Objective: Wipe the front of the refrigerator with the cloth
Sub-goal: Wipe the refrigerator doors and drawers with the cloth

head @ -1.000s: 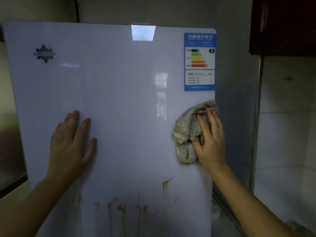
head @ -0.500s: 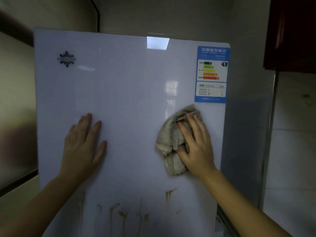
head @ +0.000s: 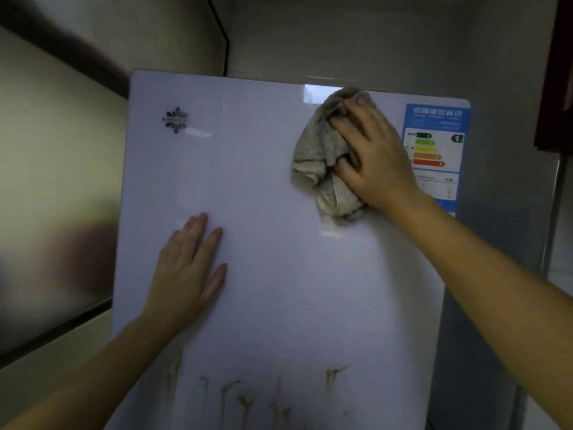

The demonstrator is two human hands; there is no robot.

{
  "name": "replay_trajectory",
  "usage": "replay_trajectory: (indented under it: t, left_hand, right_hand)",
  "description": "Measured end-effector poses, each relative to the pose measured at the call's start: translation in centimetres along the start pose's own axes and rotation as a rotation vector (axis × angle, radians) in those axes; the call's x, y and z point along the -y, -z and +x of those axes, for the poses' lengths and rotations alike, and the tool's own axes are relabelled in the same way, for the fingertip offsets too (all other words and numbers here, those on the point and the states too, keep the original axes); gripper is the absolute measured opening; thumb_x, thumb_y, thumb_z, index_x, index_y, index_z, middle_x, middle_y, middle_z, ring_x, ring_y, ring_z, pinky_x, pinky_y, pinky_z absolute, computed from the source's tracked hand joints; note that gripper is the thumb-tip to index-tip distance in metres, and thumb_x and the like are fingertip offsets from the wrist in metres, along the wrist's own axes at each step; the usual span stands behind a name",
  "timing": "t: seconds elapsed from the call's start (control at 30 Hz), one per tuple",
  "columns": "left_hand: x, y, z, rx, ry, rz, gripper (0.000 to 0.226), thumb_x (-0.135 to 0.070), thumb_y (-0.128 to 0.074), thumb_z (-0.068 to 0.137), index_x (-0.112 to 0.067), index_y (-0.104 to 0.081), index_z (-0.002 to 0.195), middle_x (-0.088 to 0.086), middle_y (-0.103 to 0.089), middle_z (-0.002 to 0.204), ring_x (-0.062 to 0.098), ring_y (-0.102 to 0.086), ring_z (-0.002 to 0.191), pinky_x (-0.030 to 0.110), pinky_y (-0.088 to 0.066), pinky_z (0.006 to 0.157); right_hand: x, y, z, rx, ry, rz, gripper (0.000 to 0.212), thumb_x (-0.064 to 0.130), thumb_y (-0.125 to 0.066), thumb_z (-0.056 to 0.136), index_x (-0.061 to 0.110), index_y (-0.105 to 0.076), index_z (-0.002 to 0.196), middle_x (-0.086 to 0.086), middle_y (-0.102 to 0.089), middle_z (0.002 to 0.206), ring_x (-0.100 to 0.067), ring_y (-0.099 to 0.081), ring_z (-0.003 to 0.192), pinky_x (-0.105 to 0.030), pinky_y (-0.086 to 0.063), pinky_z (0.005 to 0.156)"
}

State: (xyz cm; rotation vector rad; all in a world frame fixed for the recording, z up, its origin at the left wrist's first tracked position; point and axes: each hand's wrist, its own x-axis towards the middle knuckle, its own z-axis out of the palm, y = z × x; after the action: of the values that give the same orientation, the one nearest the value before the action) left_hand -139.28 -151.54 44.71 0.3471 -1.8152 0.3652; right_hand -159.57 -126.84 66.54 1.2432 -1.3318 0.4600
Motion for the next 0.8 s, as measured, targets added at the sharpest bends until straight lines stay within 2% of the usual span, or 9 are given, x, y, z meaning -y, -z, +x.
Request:
replay_trajectory:
  t: [0.17, 0.3, 0.37, 0.43, 0.53, 0.7, 0.8]
  left_hand:
    - [0.3, 0.4, -0.2, 0.016, -0.001, 0.021, 0.062, -0.045, -0.04, 0.099, -0.011, -0.042, 0.151, 0.017, -0.03, 0.163, 0.034, -0.03, 0.15, 0.049, -0.022, 0.121]
    - [0.8, 0.8, -1.0, 0.022, 0.082, 0.017, 0.065, -0.046, -0.039, 0.099, -0.011, -0.037, 0.153, 0.016, -0.027, 0.165, 0.033, -0.025, 0.152, 0.05, -0.02, 0.123]
    - [1.6, 1.0, -1.3, 0.039, 0.093, 0.031, 0.066, -0.047, -0.037, 0.099, -0.011, -0.033, 0.155, 0.016, -0.026, 0.165, 0.033, -0.024, 0.153, 0.047, -0.017, 0.124]
    - [2.8, 1.2, -1.7, 0.061, 0.106, 0.043, 0.068, -0.047, -0.036, 0.099, -0.011, -0.031, 0.156, 0.016, -0.025, 0.165, 0.034, -0.024, 0.153, 0.046, -0.016, 0.124]
    - [4.5, 1.8, -1.8, 0.078, 0.133, 0.069, 0.067, -0.048, -0.036, 0.099, -0.01, -0.034, 0.154, 0.018, -0.028, 0.164, 0.036, -0.028, 0.15, 0.046, -0.02, 0.121]
    - [6.2, 2.2, -1.9, 0.063, 0.139, 0.04, 0.066, -0.048, -0.037, 0.099, -0.01, -0.039, 0.152, 0.017, -0.03, 0.163, 0.035, -0.032, 0.149, 0.045, -0.027, 0.117]
    - [6.9, 2.2, -2.2, 0.026, 0.103, 0.023, 0.064, -0.047, -0.039, 0.099, -0.009, -0.044, 0.15, 0.017, -0.032, 0.162, 0.035, -0.035, 0.147, 0.041, -0.025, 0.117]
  right_hand:
    - [2.7, -1.6, -0.6, 0.019, 0.08, -0.031, 0.066, 0.033, -0.061, 0.092, 0.012, -0.045, 0.153, -0.016, -0.035, 0.163, -0.035, -0.026, 0.155, -0.046, -0.019, 0.129]
    - [6.4, -4.5, -6.8, 0.141, 0.443, 0.029, 0.063, 0.03, -0.067, 0.086, 0.006, -0.057, 0.144, -0.022, -0.046, 0.156, -0.041, -0.037, 0.149, -0.055, -0.031, 0.124]
    - [7.7, -5.3, -10.5, 0.22, 0.623, 0.044, 0.056, 0.028, -0.065, 0.089, 0.008, -0.06, 0.141, -0.019, -0.049, 0.155, -0.038, -0.041, 0.148, -0.053, -0.035, 0.122]
    - [7.7, -5.4, -11.8, 0.251, 0.696, 0.03, 0.053, 0.03, -0.062, 0.092, 0.011, -0.06, 0.142, -0.016, -0.047, 0.157, -0.034, -0.04, 0.149, -0.051, -0.036, 0.122]
    - [5.9, -4.9, -8.8, 0.164, 0.567, 0.009, 0.057, 0.031, -0.065, 0.09, 0.008, -0.059, 0.142, -0.02, -0.047, 0.155, -0.038, -0.039, 0.148, -0.05, -0.034, 0.123]
    - [4.7, -3.1, 0.1, 0.023, 0.125, 0.009, 0.066, 0.041, -0.055, 0.095, 0.012, -0.045, 0.153, -0.017, -0.034, 0.164, -0.036, -0.026, 0.155, -0.051, -0.025, 0.127]
    - [5.4, -3.6, 3.9, -0.04, 0.036, 0.02, 0.064, 0.04, -0.054, 0.095, 0.014, -0.045, 0.153, -0.014, -0.034, 0.164, -0.034, -0.024, 0.155, -0.048, -0.023, 0.128]
